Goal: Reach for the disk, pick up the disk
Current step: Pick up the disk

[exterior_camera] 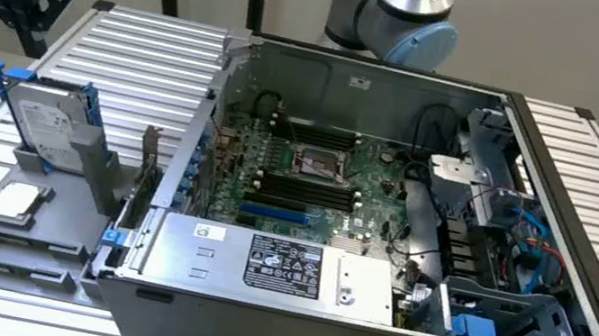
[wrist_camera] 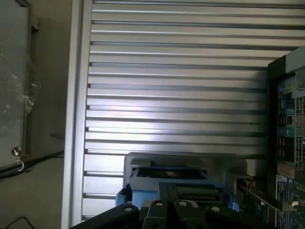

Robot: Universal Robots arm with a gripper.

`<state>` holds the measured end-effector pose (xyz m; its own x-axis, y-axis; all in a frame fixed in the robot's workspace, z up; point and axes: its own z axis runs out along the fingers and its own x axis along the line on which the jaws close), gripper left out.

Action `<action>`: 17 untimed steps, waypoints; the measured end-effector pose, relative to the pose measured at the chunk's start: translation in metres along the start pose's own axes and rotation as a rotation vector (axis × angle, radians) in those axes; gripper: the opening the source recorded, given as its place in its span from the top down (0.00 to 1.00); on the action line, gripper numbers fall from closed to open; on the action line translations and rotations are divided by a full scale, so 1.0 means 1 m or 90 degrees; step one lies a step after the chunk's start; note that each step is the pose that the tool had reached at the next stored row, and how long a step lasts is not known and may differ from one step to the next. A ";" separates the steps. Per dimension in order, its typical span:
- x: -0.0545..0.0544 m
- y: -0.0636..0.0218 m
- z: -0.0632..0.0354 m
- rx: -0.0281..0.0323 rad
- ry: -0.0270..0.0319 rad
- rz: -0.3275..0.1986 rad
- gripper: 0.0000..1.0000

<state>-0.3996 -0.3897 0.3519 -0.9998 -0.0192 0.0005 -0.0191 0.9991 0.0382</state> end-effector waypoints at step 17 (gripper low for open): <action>0.009 -0.0028 -0.0001 0.0000 0.0000 -0.001 0.89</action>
<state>-0.4082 -0.3927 0.3518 -0.9998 -0.0203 0.0005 -0.0203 0.9991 0.0383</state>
